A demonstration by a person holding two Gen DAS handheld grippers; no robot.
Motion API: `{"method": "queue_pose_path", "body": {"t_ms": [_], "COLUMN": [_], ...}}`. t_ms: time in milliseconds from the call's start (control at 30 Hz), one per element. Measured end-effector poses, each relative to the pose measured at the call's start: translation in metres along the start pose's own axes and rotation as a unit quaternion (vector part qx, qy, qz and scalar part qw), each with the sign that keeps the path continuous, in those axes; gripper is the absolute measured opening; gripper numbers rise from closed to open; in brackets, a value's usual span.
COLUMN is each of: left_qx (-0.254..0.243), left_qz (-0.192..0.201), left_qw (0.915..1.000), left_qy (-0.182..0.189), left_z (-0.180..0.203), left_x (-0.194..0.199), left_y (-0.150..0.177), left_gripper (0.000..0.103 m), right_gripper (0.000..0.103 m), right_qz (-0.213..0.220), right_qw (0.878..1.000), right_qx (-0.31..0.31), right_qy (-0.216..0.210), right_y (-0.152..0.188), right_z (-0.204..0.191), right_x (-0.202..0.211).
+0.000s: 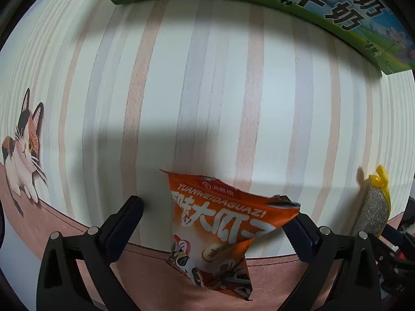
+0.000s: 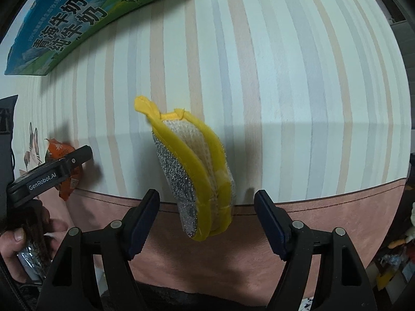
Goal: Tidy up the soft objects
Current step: 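Carry the orange bag and sponge into the box and release them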
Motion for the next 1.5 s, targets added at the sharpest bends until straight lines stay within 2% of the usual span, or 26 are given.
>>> {"method": "queue_pose_path", "body": {"t_ms": [167,233,267,300,333,367,533,600,667,767,933,1067,1167,1200,1267,1333,1500], "left_qx": [-0.009,-0.007,-0.008,-0.011,-0.018,-0.026,-0.021,-0.018,-0.013,-0.013,-0.027,-0.060,-0.065,-0.059,-0.056,-0.050,-0.060], "left_qz": [-0.014,-0.006,0.000,0.008,0.015,0.015,0.011,0.008,0.009,0.025,0.078,0.107,0.129,0.137,0.137,0.125,0.084], "left_qw": [0.9999,0.9999,0.9999,0.9999,0.9997,0.9994,0.9996,0.9997,0.9998,0.9996,0.9956,0.9906,0.9892,0.9888,0.9887,0.9900,0.9921], "left_qy": [-0.005,-0.007,-0.007,-0.008,-0.011,-0.017,-0.017,-0.015,-0.014,-0.001,0.045,0.060,0.024,-0.003,-0.027,-0.041,-0.071], "left_z": [0.010,0.013,0.016,0.017,0.017,0.021,0.025,0.023,0.021,0.018,0.016,0.015,0.020,0.019,0.014,0.012,0.018], "left_x": [0.001,-0.004,-0.001,0.003,0.008,0.010,0.007,0.006,0.010,0.034,0.122,0.197,0.239,0.252,0.263,0.270,0.262], "left_y": [-0.015,-0.015,-0.013,-0.011,-0.009,-0.008,-0.006,-0.004,0.002,0.010,0.008,-0.021,-0.050,-0.073,-0.103,-0.139,-0.214], "left_gripper": [0.102,0.095,0.084,0.066,0.055,0.047,0.046,0.045,0.045,0.045,0.045,0.045,0.045,0.045,0.045,0.045,0.045], "right_gripper": [0.078,0.077,0.073,0.068,0.054,0.054,0.046,0.039,0.036,0.036,0.036,0.036,0.036,0.036,0.036,0.036,0.036], "right_qz": [-0.002,-0.004,-0.003,-0.002,-0.001,-0.001,0.007,0.015,0.021,0.033,0.064,0.101,0.124,0.133,0.142,0.132,0.111], "right_qw": [1.000,1.000,1.000,1.000,0.999,0.999,0.997,0.996,0.996,0.997,0.992,0.980,0.970,0.968,0.963,0.960,0.963], "right_qx": [0.001,0.003,0.005,0.006,0.007,0.008,0.031,0.041,0.048,0.060,0.085,0.110,0.120,0.119,0.111,0.104,0.087], "right_qy": [0.005,0.014,0.019,0.024,0.032,0.036,0.076,0.078,0.072,0.044,-0.060,-0.131,-0.171,-0.178,-0.203,-0.225,-0.231], "right_y": [-0.011,-0.013,-0.014,-0.014,-0.014,-0.014,-0.010,-0.006,-0.001,0.004,0.013,0.002,-0.030,-0.041,-0.070,-0.096,-0.155], "right_z": [-0.007,-0.012,-0.015,-0.017,-0.019,-0.021,-0.037,-0.044,-0.050,-0.058,-0.080,-0.103,-0.126,-0.135,-0.145,-0.154,-0.180], "right_x": [-0.001,-0.005,-0.007,-0.008,-0.010,-0.011,-0.015,-0.012,-0.006,0.013,0.079,0.145,0.184,0.193,0.204,0.204,0.185]}}
Point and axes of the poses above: each gripper's, at about its wrist camera, not at the fingertips, and x roughly against the way its jaws point, z to its right, y to its underside, the point moved 1 cm from there along -x, roughly the way its jaws point, and after that the axes turned 12 degrees about -z, right-handed, at the moved point
